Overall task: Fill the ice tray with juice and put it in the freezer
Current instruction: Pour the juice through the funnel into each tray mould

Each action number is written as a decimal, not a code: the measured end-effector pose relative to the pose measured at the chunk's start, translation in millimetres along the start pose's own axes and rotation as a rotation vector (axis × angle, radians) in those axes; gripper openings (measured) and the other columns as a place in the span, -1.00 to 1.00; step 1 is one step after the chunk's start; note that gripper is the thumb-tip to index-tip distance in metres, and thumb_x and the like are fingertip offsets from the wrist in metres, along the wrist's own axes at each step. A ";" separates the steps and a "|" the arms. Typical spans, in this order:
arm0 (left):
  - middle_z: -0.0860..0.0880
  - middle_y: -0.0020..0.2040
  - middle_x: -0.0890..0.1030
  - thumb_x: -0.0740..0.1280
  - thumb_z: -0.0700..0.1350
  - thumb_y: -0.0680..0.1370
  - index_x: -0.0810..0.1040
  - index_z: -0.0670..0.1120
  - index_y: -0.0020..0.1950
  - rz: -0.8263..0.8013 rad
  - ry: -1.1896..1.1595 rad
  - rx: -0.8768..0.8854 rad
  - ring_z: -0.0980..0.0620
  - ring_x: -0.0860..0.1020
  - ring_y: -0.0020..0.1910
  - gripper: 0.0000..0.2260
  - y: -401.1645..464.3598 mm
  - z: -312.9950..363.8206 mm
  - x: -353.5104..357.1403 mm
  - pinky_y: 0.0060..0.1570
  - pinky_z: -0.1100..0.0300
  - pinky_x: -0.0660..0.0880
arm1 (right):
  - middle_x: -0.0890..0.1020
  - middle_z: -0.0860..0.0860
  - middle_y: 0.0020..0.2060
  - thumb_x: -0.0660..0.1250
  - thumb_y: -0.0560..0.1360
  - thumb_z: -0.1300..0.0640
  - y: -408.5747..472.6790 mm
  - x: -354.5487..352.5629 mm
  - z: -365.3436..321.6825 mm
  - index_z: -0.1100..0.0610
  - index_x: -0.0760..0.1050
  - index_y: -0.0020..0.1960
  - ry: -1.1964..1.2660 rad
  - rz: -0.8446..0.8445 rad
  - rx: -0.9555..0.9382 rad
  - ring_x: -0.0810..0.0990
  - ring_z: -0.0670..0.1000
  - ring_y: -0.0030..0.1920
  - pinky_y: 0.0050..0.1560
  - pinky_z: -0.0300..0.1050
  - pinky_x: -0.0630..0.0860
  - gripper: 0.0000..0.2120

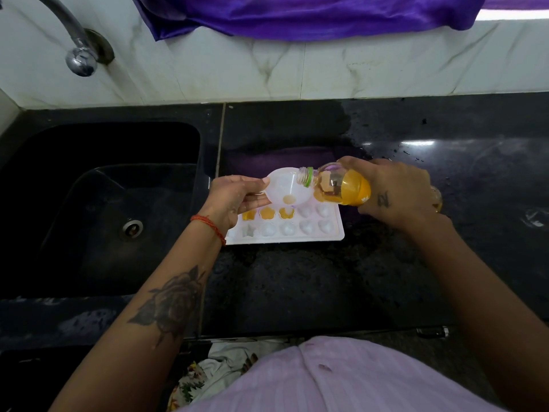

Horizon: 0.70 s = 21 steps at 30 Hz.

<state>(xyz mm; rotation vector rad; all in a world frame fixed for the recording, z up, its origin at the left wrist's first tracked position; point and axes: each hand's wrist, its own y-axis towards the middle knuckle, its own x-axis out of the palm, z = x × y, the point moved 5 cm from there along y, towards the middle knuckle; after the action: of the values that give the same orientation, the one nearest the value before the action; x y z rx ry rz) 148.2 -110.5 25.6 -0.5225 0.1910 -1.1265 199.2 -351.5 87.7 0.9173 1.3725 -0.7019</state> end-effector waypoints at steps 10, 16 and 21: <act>-0.06 -0.46 0.66 0.45 -0.30 0.42 0.57 -0.25 -0.22 -0.078 0.003 0.003 0.03 0.66 -0.44 -0.92 0.8 -1.3 23.5 -0.46 0.32 0.55 | 0.59 0.07 0.00 0.44 0.36 0.03 -10.6 -4.8 17.5 -0.20 0.23 0.40 -0.049 0.017 0.069 0.57 0.19 -0.01 -0.16 -0.06 0.37 -0.32; -0.12 -0.38 0.69 0.47 -0.30 0.40 0.60 -0.27 -0.18 -0.073 0.019 0.003 -0.03 0.69 -0.36 -0.92 4.7 -3.6 29.4 -0.40 0.27 0.59 | 0.59 0.08 0.07 0.42 0.37 0.09 -13.1 -1.3 25.9 -0.16 0.24 0.41 -0.093 0.026 0.063 0.58 0.20 0.01 -0.13 -0.03 0.43 -0.32; -0.12 -0.37 0.69 0.48 -0.30 0.39 0.60 -0.27 -0.18 -0.082 0.025 0.005 -0.04 0.69 -0.34 -0.91 5.2 -4.4 32.2 -0.39 0.26 0.59 | 0.58 0.10 0.11 0.42 0.36 0.10 -13.6 0.5 27.2 -0.15 0.24 0.41 -0.101 0.012 0.059 0.57 0.21 0.03 -0.11 0.00 0.42 -0.32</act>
<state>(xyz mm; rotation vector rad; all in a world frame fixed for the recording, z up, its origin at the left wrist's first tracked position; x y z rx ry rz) 164.5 -139.0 22.9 -0.5158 0.1901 -1.2139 201.2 -381.7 84.5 0.9241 1.2620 -0.7727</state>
